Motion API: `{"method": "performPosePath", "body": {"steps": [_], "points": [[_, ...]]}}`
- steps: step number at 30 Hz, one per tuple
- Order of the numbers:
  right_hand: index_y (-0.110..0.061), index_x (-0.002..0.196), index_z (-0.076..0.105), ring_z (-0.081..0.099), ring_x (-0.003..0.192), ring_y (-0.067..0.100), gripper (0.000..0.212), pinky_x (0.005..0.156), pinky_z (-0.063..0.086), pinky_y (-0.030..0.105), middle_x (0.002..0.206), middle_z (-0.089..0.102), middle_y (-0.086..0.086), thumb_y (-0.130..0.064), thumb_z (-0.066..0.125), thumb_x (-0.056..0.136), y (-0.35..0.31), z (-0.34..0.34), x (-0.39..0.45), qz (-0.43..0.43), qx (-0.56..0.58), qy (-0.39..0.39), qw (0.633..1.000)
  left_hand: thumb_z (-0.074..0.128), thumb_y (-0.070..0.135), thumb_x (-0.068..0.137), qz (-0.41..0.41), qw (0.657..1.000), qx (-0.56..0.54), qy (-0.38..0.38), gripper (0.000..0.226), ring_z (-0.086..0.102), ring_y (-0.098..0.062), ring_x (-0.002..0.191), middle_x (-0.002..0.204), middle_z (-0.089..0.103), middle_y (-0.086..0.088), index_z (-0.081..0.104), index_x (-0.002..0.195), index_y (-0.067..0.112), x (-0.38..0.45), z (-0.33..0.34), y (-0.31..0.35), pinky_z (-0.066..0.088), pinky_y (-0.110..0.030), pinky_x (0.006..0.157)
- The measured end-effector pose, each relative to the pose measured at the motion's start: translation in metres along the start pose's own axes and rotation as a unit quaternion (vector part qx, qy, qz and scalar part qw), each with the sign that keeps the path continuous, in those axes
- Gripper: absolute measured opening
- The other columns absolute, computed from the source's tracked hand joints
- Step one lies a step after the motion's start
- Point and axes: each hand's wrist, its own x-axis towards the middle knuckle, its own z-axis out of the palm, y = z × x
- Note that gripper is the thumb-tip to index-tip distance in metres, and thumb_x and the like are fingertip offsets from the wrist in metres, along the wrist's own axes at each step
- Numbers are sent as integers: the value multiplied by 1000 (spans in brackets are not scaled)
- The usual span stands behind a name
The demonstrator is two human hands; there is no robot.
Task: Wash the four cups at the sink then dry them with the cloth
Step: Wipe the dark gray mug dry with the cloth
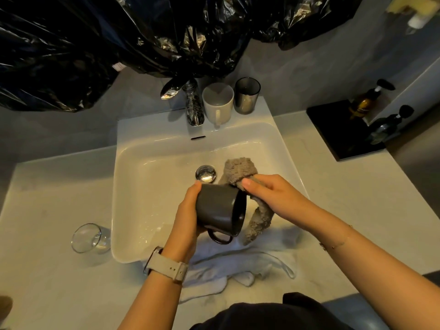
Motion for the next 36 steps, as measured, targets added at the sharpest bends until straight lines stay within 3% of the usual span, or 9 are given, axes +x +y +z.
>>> {"method": "performPosePath", "body": {"steps": [5,8,10,15,20,25,29,33,36], "points": [[-8,85,67,64,75,14,26,71,49,30,78,68,3,-29,56,95,-10,-38,-20,-8,-109,27,994,56,42,82,-172,959,-214,-63,39,55,-29,63,91,63,-18,63,108,13,1,-5,-2,45,-29,48],[-17,96,62,63,82,24,29,66,45,36,88,67,4,-44,61,88,-19,-55,-25,-6,-459,66,886,47,39,88,-231,930,-262,-111,37,57,-25,55,91,60,-17,60,110,12,3,-8,3,46,-22,38],[-23,107,51,63,86,27,35,65,46,34,94,67,3,-48,62,86,-31,-58,-30,-19,-520,113,847,40,39,96,-242,921,-273,-137,38,61,-26,48,97,59,-15,56,118,13,3,-11,5,49,-23,37],[-25,103,50,64,62,6,31,57,53,32,85,64,-10,-42,68,83,-67,-40,-40,-188,-315,67,928,40,45,95,-218,933,-240,-156,43,58,-25,58,90,62,-15,65,101,10,6,-8,3,47,-21,41],[-14,94,75,59,76,11,22,66,48,26,95,60,-2,-31,67,82,-58,0,-10,-290,-382,-27,877,44,45,91,-137,957,-197,-162,41,58,-21,58,83,64,-11,66,99,11,2,-3,3,39,-25,49],[-14,62,54,54,62,18,24,56,40,23,68,59,2,-13,57,86,-38,25,15,-170,-353,-52,919,42,51,96,-66,987,-114,-92,52,64,-29,69,91,70,-18,67,106,6,-5,-5,4,48,-33,55],[-16,106,65,63,91,13,18,78,53,20,101,67,2,-11,51,95,-33,26,14,34,-76,-149,985,45,51,95,-26,997,-39,-58,47,69,-25,73,82,74,-13,69,101,12,-3,-8,7,57,-44,70],[-7,134,46,60,108,19,70,84,52,22,122,59,13,2,54,65,-29,6,11,149,253,-357,887,51,54,90,-76,993,-68,-52,49,61,-25,65,80,66,-15,68,101,10,-4,-9,13,49,-30,55],[-13,129,40,60,105,6,62,87,51,20,116,55,2,12,58,75,-35,-4,8,83,43,-428,899,56,55,85,-125,988,-77,-54,58,60,-31,76,99,62,-22,68,115,6,-3,-7,15,44,-34,64]]}}
